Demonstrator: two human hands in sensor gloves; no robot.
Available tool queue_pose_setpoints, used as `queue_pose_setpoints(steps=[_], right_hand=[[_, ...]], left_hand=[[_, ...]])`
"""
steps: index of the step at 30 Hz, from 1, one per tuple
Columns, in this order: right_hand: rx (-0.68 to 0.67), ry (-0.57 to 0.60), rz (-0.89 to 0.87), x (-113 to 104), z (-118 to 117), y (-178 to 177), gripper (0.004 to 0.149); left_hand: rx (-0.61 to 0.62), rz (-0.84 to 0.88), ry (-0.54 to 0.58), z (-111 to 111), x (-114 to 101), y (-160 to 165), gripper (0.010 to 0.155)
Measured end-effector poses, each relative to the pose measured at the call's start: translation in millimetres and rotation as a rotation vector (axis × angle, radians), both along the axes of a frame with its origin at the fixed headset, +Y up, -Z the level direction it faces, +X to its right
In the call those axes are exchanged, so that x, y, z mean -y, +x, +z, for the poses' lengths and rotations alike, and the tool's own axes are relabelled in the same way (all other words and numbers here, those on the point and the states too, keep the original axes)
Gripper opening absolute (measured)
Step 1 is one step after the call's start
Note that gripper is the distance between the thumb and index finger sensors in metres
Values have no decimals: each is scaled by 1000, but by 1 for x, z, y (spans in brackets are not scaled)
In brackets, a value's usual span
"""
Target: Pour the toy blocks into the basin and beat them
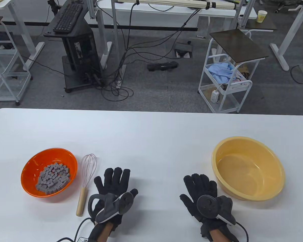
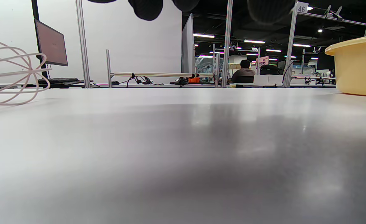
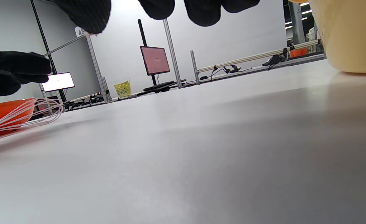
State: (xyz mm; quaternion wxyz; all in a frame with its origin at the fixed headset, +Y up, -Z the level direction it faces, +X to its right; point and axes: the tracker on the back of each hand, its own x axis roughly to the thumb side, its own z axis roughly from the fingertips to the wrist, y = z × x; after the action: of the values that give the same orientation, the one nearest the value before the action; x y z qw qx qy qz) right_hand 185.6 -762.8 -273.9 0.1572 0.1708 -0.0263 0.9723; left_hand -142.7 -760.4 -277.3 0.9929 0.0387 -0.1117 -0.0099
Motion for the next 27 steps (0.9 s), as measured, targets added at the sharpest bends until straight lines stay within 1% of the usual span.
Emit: queue_pose_setpoints(steps=[7, 12, 15, 18, 21, 23, 25, 27], right_hand=[[-4, 8, -17, -4, 2, -1, 68], [-3, 21, -24, -7, 2, 0, 68], [6, 51, -43, -15, 3, 2, 66], [40, 116, -81, -32, 8, 9, 64], [121, 217, -149, -56, 14, 26, 63], [222, 288, -184, -72, 19, 44, 61], [318, 315, -196, -81, 22, 62, 61], [439, 316, -206, -88, 26, 86, 61]], left_hand=[[6, -13, 21, 4, -3, 2, 78], [14, -8, 29, 4, -1, 3, 78], [17, -14, 26, 3, -1, 7, 78], [15, -32, 35, 4, -1, 8, 77], [6, -23, 51, 5, -4, 7, 77], [-2, -12, 62, 6, -7, 6, 77], [-4, -9, 74, 7, -9, 5, 77], [-5, -11, 78, 8, -10, 4, 77]])
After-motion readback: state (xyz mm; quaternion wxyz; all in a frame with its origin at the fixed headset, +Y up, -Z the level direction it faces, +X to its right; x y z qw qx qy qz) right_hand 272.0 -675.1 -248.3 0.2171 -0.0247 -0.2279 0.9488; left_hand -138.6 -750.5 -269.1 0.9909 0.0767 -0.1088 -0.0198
